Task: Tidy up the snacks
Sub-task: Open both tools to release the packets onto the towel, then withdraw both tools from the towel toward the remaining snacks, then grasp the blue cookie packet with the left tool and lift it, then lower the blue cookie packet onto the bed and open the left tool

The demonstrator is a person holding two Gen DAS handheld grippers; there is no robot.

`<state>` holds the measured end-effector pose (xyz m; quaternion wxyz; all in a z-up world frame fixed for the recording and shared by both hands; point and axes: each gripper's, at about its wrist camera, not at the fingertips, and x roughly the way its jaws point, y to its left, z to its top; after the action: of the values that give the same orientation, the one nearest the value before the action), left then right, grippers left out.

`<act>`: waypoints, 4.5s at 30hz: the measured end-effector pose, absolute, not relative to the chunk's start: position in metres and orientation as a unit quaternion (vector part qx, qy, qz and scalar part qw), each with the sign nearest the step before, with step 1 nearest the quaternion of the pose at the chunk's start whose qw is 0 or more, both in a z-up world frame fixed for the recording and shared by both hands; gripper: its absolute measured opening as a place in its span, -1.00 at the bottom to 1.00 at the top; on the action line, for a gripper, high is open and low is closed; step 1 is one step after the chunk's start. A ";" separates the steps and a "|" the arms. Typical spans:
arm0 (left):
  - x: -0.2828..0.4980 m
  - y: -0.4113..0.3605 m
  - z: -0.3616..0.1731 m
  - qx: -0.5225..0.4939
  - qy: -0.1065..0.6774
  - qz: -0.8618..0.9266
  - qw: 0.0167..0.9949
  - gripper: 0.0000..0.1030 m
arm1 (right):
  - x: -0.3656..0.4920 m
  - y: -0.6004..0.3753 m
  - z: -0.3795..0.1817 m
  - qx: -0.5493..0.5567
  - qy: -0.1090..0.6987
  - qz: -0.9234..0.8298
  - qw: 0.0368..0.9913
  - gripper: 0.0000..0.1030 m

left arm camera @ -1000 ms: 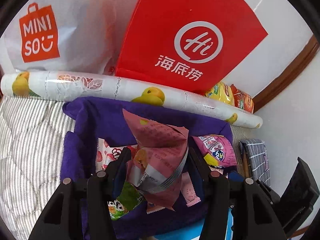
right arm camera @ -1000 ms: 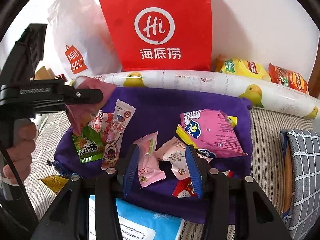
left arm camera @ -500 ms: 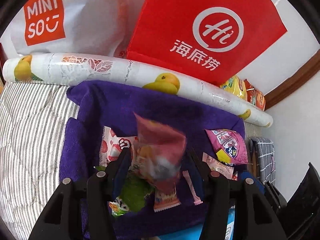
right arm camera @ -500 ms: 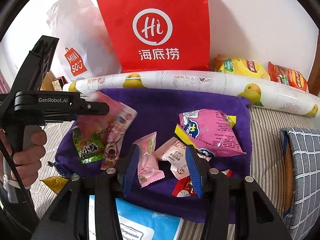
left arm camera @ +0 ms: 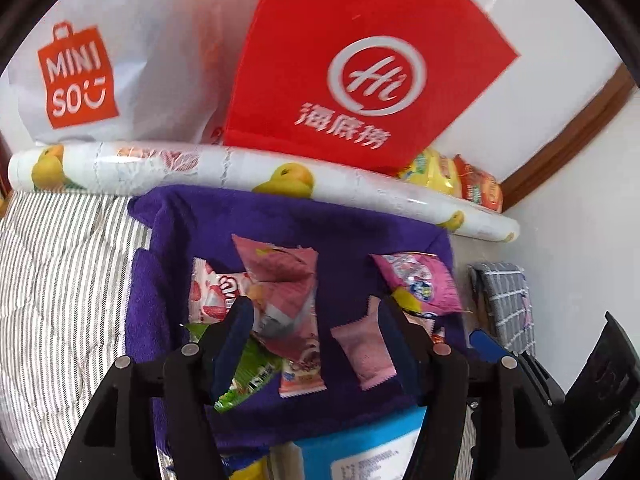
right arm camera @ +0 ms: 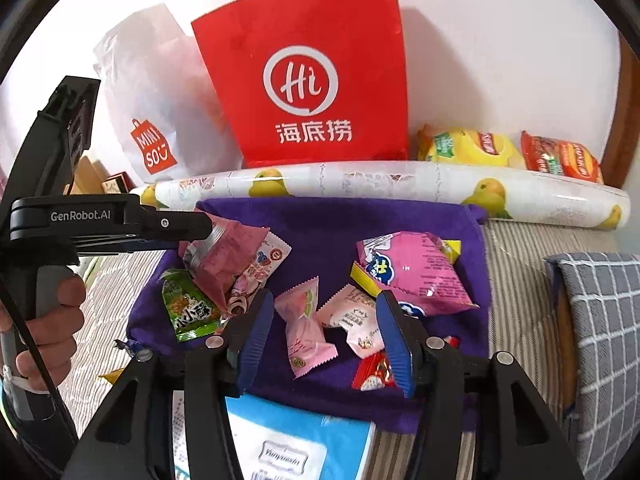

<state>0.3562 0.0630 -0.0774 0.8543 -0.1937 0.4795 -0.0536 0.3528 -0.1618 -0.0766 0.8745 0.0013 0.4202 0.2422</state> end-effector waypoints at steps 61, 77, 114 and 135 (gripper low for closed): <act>0.236 0.101 -0.132 -0.126 0.482 -0.055 0.865 -0.46 | 0.189 -0.170 -0.103 0.004 0.432 0.206 0.878 0.49; 0.189 0.118 -0.110 -0.125 0.451 -0.077 0.881 -0.85 | 0.176 -0.143 -0.093 -0.007 0.423 0.231 0.876 0.49; 0.170 0.206 -0.160 -0.213 0.486 -0.020 0.847 -0.85 | 0.213 0.003 -0.113 -0.158 0.391 0.297 0.857 -0.46; 0.109 0.165 -0.148 -0.232 0.479 -0.028 0.846 -0.85 | 0.141 -0.091 -0.052 -0.089 0.365 0.293 0.879 -0.64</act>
<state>0.1090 0.1647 -0.1484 0.8463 -0.2321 0.4786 -0.0283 0.1407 -0.0912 -0.0519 0.8793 -0.0893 0.3649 0.2927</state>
